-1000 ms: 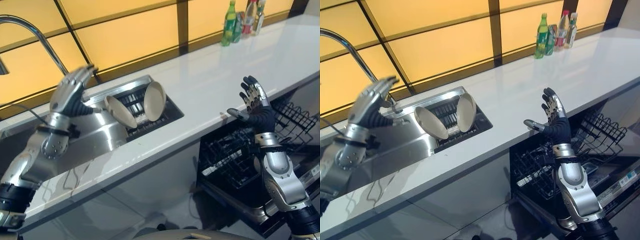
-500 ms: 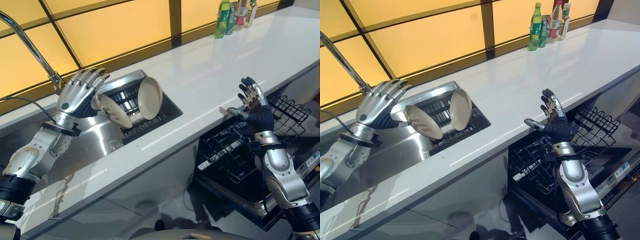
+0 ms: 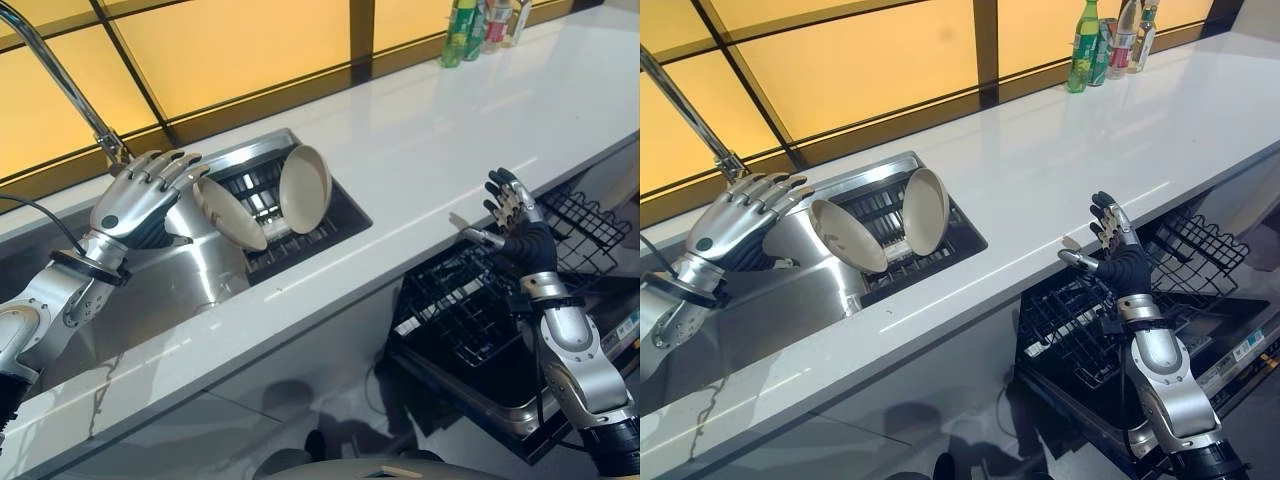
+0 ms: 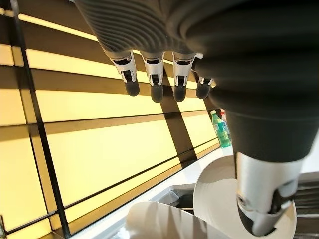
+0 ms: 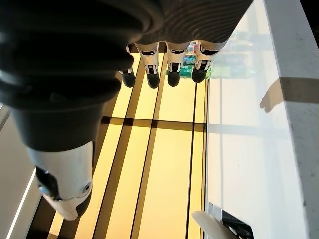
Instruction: Pick up plates and place into dishwasher.
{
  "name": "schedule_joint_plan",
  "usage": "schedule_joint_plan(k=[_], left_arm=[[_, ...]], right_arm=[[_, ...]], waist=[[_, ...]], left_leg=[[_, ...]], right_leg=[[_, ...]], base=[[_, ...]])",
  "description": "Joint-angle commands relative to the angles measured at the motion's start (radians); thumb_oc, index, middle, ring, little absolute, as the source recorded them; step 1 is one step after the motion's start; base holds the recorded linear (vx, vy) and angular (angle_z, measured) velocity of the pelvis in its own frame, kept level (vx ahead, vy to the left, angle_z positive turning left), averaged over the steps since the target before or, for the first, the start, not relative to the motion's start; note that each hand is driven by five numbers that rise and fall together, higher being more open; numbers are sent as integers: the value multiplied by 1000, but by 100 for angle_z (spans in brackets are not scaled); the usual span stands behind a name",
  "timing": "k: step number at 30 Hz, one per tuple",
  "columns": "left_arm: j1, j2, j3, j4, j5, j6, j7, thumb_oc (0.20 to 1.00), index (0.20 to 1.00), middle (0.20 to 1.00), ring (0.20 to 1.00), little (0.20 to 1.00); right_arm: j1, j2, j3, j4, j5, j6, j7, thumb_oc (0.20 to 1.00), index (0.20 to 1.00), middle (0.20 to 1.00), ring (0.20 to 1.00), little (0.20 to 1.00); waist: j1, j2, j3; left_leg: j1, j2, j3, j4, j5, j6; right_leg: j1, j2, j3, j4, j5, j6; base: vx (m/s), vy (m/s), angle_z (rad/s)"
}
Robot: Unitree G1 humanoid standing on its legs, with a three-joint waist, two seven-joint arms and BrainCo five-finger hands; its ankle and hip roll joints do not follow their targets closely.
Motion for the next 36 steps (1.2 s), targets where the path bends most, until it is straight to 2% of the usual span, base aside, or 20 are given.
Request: schedule_joint_plan(k=[1, 5, 8, 15, 18, 30, 36], left_arm=[[36, 100, 125, -36, 11, -18, -17, 1000, 1000, 1000, 1000, 1000], [73, 128, 164, -66, -2, -40, -49, 1000, 1000, 1000, 1000, 1000], [65, 120, 141, -76, -3, -35, -46, 1000, 1000, 1000, 1000, 1000], [41, 94, 96, -19, 45, -28, 113, 1000, 1000, 1000, 1000, 1000], [15, 84, 66, -8, 62, -24, 141, 1000, 1000, 1000, 1000, 1000], [-108, 51, -98, 76, 84, 25, 157, 1000, 1000, 1000, 1000, 1000], [-229, 40, -194, 128, 92, 95, 185, 1000, 1000, 1000, 1000, 1000]], right_arm=[[28, -42, -71, -78, 44, -32, 12, 1000, 1000, 1000, 1000, 1000], [50, -49, -78, -79, 53, -44, 16, 1000, 1000, 1000, 1000, 1000], [56, -57, -77, -80, 57, -36, 16, 1000, 1000, 1000, 1000, 1000], [64, -70, -64, -59, 54, -51, 8, 1000, 1000, 1000, 1000, 1000], [60, -71, -58, -58, 52, -53, -3, 1000, 1000, 1000, 1000, 1000], [13, -97, -29, -32, 34, -61, -35, 1000, 1000, 1000, 1000, 1000], [-56, -95, 18, -7, 3, -88, -78, 1000, 1000, 1000, 1000, 1000]], waist=[[20, -11, -48], [24, -7, -51], [20, -7, -49], [9, -16, -37], [5, -19, -28], [-17, -16, 52], [-19, -29, 122]], left_leg=[[-12, -36, 14, 90, -95, 60], [-11, -34, 10, 91, -94, 58], [-8, -33, 11, 97, -97, 54], [-11, -32, 21, 105, -102, 53], [-19, -32, 28, 109, -103, 54], [-85, -50, 54, 176, -119, 58], [-170, -60, 67, 228, -119, 63]], right_leg=[[-101, -15, -19, 31, 95, 40], [-95, -16, -28, 30, 92, 42], [-93, -17, -30, 36, 89, 42], [-99, -19, -13, 37, 92, 47], [-107, -19, -5, 39, 93, 50], [-156, -27, 37, 72, 98, 69], [-219, -34, 59, 90, 115, 76]], base=[[28, -15, 10], [23, 0, 3], [56, 23, 2], [44, 18, 1], [14, 10, -6], [4, 49, -8], [-98, 26, -7]])
